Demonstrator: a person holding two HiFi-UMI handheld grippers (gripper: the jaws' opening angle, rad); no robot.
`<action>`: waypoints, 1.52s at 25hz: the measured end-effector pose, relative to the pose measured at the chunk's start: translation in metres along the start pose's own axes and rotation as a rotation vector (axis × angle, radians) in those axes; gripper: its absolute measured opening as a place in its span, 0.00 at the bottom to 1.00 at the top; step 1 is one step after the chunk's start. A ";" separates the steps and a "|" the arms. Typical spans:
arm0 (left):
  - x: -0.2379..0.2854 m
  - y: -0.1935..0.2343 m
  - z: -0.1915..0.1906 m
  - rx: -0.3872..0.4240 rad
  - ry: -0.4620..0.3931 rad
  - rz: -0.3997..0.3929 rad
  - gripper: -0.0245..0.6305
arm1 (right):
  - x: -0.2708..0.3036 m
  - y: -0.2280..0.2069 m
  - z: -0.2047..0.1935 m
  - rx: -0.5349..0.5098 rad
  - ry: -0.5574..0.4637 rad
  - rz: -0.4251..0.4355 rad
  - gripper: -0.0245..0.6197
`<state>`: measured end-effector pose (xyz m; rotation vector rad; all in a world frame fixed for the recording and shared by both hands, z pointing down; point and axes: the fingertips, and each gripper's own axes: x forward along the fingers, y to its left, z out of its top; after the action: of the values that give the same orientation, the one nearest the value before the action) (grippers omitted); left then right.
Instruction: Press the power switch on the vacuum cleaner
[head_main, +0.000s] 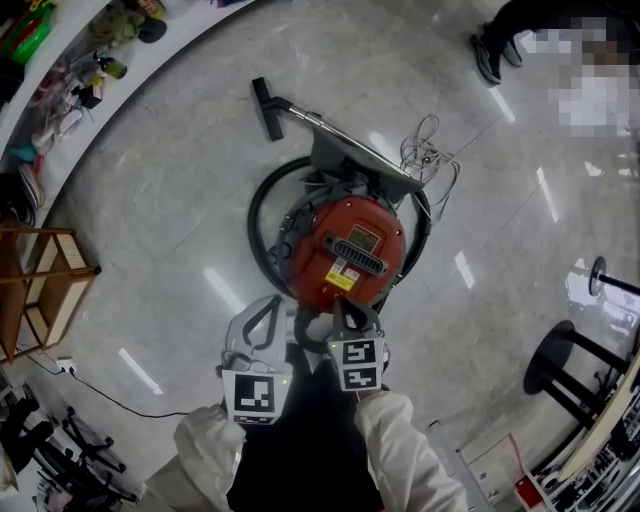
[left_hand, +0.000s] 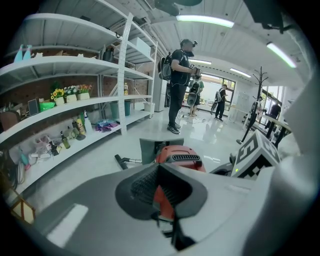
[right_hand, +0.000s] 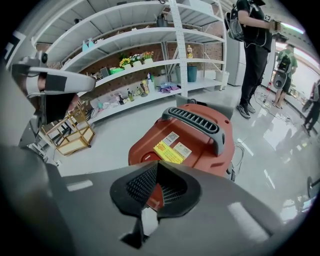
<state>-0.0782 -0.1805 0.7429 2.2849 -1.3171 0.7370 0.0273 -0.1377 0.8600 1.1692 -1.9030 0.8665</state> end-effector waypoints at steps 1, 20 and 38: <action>0.000 0.001 0.000 0.000 0.000 0.001 0.04 | 0.001 0.000 -0.001 -0.001 0.003 -0.001 0.04; 0.004 0.003 -0.003 -0.008 0.012 -0.003 0.04 | 0.002 0.000 -0.002 -0.033 -0.001 -0.008 0.04; 0.004 -0.006 -0.011 -0.014 0.034 -0.020 0.04 | 0.005 -0.001 -0.008 -0.017 0.013 -0.007 0.04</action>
<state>-0.0740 -0.1746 0.7534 2.2615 -1.2787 0.7537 0.0282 -0.1332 0.8689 1.1565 -1.8917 0.8507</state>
